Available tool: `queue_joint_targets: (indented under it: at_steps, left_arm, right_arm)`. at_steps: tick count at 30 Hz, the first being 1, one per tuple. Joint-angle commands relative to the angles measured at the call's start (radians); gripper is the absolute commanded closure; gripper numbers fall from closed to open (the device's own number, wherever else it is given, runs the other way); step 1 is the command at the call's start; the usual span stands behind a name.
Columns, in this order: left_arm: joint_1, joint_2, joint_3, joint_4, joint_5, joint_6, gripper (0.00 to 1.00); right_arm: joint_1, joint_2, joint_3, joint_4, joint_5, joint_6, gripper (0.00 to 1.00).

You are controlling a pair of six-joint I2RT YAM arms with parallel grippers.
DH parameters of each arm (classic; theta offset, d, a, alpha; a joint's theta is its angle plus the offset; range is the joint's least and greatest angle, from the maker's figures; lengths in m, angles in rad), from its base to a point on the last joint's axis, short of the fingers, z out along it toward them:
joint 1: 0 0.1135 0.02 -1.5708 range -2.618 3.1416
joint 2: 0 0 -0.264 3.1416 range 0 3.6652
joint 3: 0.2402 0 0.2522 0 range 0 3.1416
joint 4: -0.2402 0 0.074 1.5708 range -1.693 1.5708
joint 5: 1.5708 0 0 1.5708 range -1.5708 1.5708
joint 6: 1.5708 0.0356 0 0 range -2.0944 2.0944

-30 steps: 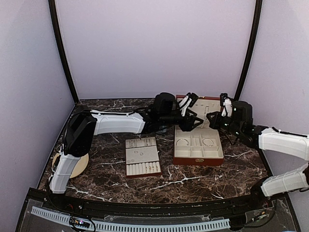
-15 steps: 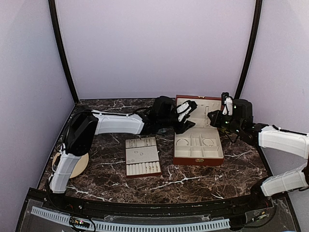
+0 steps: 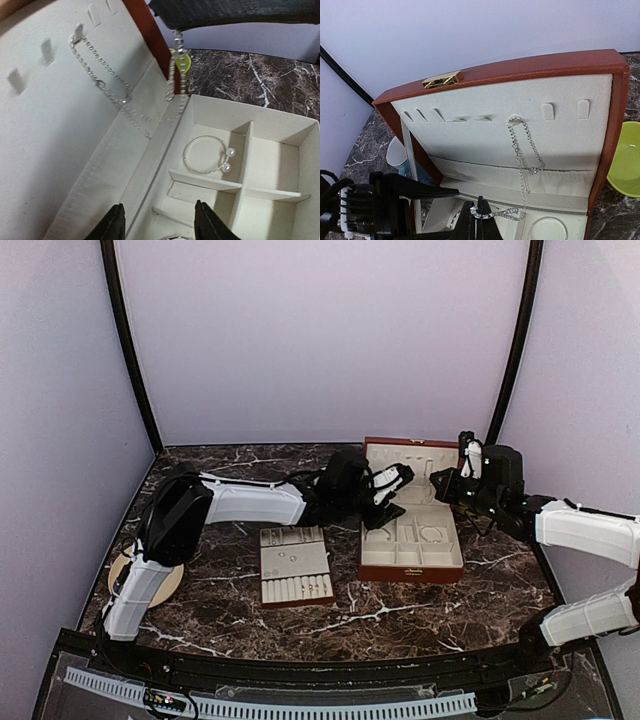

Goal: Organize the mixed jewelry
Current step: Adjust the jewelry box at the center of the board.

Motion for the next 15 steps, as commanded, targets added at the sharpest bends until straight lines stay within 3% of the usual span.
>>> queue_joint_targets:
  at_steps: [1,7,15]
  left_arm:
    - [-0.028,-0.111,-0.017,-0.059,0.047,-0.186,0.51]
    - [-0.057,-0.157,-0.105,-0.093,0.067,-0.304,0.56]
    - [-0.065,-0.171,-0.181,-0.158,0.011,-0.278,0.56]
  right_arm:
    - [-0.005,0.009,0.027,0.015,-0.01,0.015,1.0]
    - [-0.005,0.015,0.028,0.008,-0.01,0.019,1.0]
    - [-0.005,-0.005,0.019,0.008,-0.033,0.022,1.0]
